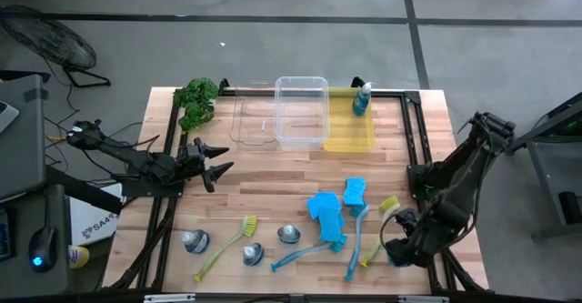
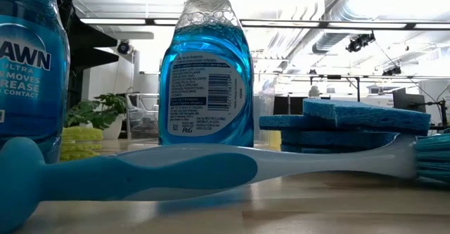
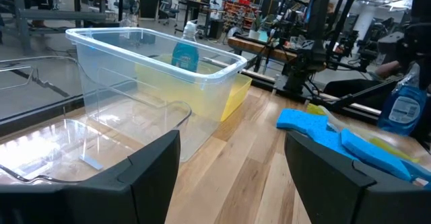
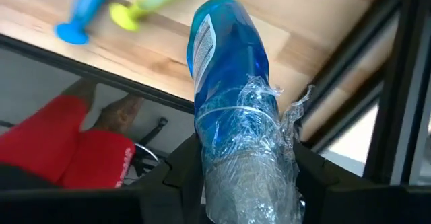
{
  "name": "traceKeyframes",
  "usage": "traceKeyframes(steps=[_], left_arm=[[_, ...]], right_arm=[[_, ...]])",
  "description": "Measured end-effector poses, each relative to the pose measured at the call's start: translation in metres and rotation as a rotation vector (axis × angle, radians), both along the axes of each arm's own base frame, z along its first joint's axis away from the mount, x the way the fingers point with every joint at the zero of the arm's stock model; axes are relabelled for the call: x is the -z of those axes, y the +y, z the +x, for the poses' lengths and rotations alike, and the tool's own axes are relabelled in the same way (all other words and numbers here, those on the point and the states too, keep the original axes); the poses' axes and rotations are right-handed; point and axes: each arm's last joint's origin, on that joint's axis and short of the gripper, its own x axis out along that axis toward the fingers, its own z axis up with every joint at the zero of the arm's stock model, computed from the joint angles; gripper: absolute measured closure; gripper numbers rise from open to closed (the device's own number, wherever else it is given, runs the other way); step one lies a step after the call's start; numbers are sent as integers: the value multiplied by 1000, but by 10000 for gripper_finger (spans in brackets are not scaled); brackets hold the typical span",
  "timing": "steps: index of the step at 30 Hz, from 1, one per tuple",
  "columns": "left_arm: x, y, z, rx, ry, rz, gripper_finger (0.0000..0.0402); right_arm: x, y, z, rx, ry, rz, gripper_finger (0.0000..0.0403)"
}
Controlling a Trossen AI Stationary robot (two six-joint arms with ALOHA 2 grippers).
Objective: Pick & Place Kitchen Sink Supplies
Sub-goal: Put the dishwashing liquid into the yellow bin
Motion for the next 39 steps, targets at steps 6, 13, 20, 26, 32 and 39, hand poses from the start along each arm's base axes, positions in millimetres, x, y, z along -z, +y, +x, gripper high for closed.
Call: traceKeyframes(steps=[6,13,20,26,32,39], left_arm=[[0,0,0,0,0,0,138],[0,0,0,0,0,0,138],[0,0,0,0,0,0,138],[0,0,0,0,0,0,138],[0,0,0,-1,0,0,138],[0,0,0,0,0,0,138]], right_arm=[[-12,-20,-4,-35,-89,-39,263],[-25,-49,-9,-96,-197,-119,263],[-32,-78,-17,-161,-192,-197,263],[-39,-99,-23,-149,-220,-212,263],[-44,-115,-25,-93,-260,-245,263],[-48,-134,-23,36,-271,-271,263]])
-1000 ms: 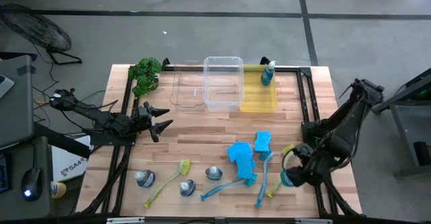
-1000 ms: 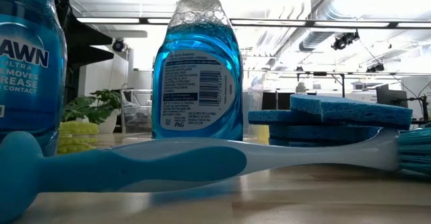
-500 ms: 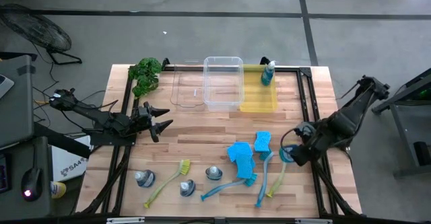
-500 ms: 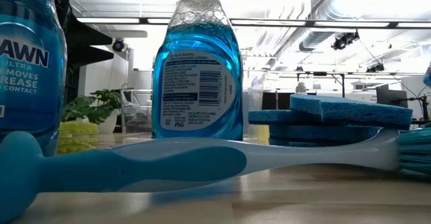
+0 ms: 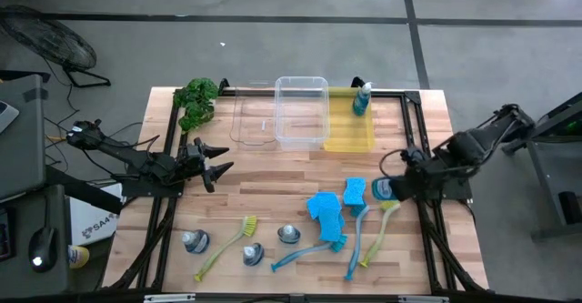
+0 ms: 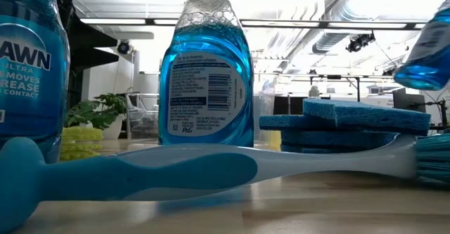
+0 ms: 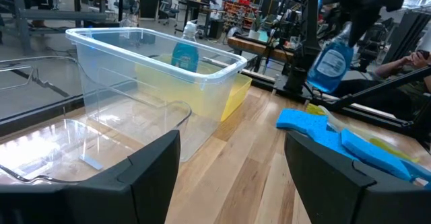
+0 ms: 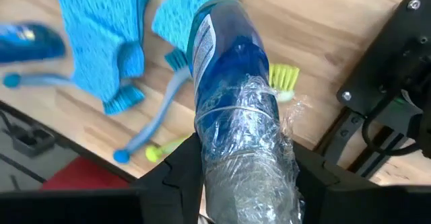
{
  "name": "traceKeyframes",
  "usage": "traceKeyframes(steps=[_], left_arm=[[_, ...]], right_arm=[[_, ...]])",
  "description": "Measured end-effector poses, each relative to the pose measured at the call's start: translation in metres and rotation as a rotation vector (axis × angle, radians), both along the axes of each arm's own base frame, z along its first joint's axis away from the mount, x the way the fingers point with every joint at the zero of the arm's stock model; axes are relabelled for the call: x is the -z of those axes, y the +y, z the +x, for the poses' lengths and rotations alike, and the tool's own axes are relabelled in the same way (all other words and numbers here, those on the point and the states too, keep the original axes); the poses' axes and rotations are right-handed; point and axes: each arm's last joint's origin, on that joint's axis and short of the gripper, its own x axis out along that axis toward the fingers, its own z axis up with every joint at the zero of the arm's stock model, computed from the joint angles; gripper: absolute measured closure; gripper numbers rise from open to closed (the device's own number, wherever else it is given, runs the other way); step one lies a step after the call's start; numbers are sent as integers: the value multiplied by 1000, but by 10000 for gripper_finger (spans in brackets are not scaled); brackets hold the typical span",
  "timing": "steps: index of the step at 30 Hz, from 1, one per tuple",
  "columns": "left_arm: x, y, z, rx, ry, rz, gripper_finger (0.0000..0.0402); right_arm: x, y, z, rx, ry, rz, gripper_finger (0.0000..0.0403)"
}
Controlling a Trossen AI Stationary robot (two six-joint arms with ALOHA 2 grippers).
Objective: Pick & Place Kitchen Sink Supplies
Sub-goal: Put the dishwashing liquid into the yellow bin
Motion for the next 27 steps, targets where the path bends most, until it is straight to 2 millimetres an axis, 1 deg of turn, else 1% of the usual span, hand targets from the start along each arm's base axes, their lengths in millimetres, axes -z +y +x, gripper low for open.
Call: traceKeyframes(steps=[4,13,17,22,27], left_arm=[[0,0,0,0,0,0,138],[0,0,0,0,0,0,138],[0,0,0,0,0,0,138],[0,0,0,0,0,0,138],[0,0,0,0,0,0,138]], right_arm=[[0,-12,7,52,-19,-11,263],[-4,-39,22,128,-124,-36,263],[-6,-52,29,140,-182,-55,263],[-7,-67,33,155,-208,-60,263],[-6,-83,42,153,-252,-83,263]])
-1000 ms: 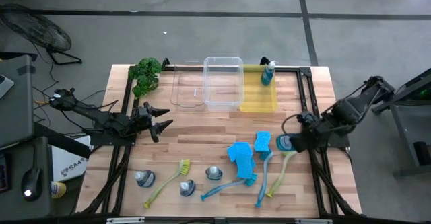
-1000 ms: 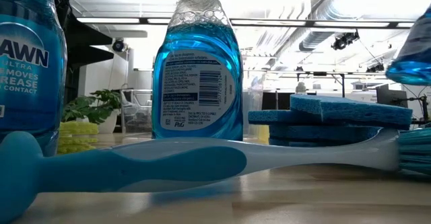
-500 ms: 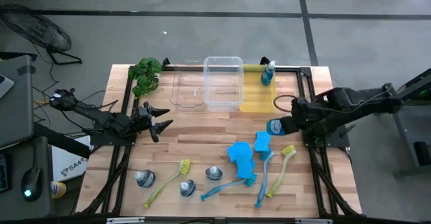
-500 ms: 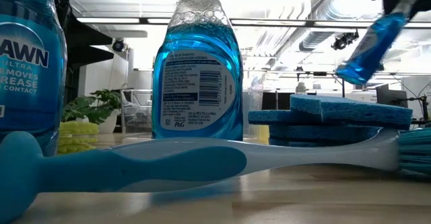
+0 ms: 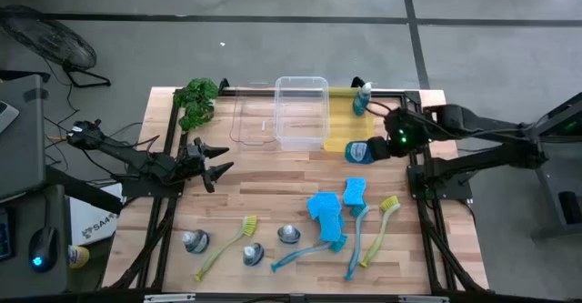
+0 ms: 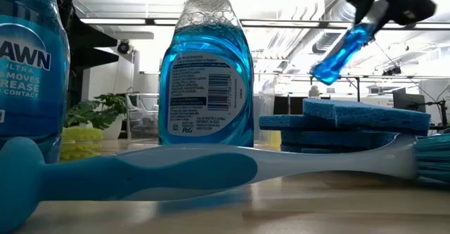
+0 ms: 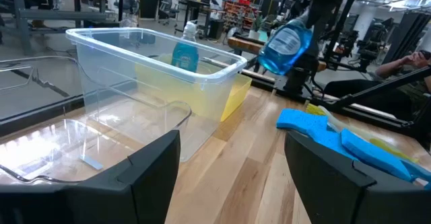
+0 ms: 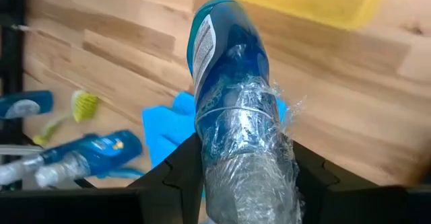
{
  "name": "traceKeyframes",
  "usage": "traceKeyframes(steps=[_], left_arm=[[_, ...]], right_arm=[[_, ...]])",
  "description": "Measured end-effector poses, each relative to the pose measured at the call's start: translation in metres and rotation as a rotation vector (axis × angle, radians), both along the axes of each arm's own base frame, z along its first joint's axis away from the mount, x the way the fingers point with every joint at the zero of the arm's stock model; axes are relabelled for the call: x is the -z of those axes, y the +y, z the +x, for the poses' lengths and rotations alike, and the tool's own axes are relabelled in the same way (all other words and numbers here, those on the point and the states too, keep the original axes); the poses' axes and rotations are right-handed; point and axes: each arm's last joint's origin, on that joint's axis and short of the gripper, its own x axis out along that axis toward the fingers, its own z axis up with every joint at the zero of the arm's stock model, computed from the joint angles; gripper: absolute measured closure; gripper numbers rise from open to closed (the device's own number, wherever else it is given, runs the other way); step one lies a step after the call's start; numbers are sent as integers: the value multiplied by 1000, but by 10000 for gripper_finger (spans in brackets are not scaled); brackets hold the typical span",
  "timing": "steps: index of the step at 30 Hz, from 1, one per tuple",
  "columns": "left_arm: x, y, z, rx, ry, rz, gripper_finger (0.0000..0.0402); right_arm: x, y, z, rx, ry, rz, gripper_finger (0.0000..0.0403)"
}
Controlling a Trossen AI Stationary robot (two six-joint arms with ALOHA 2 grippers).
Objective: Pick & Place Kitchen Sink Supplies
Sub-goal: Put the dishwashing liquid into the yellow bin
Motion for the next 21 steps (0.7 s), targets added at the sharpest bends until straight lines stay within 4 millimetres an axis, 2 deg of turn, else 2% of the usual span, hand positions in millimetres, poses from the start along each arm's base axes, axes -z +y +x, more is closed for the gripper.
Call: traceKeyframes(steps=[12,21], left_arm=[[0,0,0,0,1,0,138],[0,0,0,0,0,0,138]], right_arm=[[6,-42,21,3,-66,-49,263],[-4,-63,18,34,-58,-90,263]])
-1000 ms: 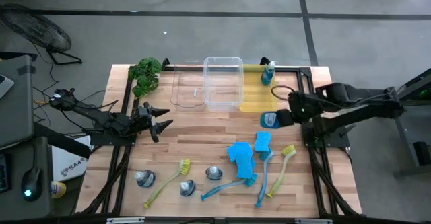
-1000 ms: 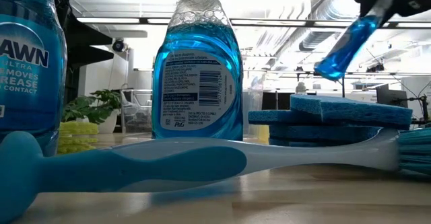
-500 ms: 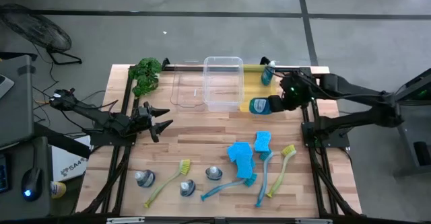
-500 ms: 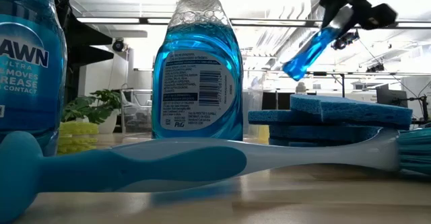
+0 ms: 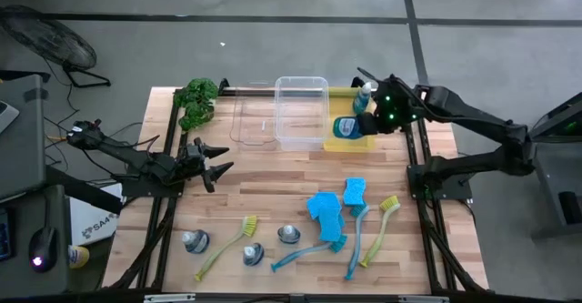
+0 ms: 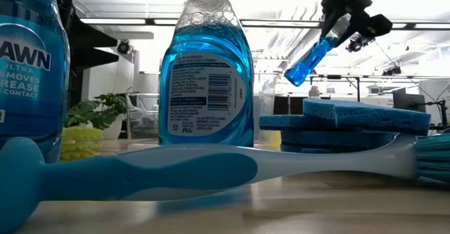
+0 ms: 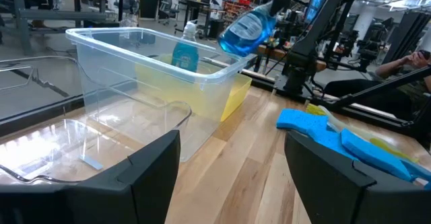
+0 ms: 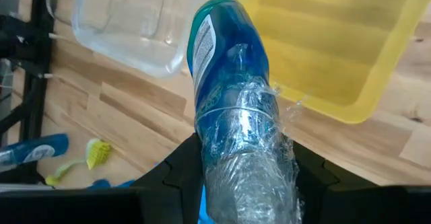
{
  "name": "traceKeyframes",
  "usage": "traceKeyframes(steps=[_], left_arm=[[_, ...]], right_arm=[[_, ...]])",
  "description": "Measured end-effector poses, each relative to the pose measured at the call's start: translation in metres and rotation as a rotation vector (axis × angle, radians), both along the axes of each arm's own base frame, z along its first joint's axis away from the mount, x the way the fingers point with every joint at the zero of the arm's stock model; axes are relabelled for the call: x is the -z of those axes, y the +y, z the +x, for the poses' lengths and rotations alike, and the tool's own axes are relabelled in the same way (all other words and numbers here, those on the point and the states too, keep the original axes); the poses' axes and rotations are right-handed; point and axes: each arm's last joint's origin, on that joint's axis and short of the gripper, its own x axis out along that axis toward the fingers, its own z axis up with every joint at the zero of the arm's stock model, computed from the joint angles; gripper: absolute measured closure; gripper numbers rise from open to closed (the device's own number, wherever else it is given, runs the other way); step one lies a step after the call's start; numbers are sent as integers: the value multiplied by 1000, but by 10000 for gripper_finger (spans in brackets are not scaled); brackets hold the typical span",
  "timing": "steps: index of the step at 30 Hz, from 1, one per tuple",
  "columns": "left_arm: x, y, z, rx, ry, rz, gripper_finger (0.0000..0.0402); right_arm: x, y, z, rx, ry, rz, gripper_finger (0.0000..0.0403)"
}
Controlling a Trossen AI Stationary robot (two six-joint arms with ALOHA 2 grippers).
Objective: Pick & Place Kitchen Sink Supplies
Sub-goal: Put the dishwashing liquid into the yellow bin
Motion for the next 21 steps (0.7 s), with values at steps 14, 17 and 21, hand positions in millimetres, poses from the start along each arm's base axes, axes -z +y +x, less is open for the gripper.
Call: traceKeyframes(steps=[14,17,21], left_arm=[[0,0,0,0,0,0,138],[0,0,0,0,0,0,138],[0,0,0,0,0,0,138]], right_arm=[[-5,-12,-9,54,22,-54,263],[-5,-16,-10,65,28,-58,263],[-2,-21,-12,70,51,-58,263]])
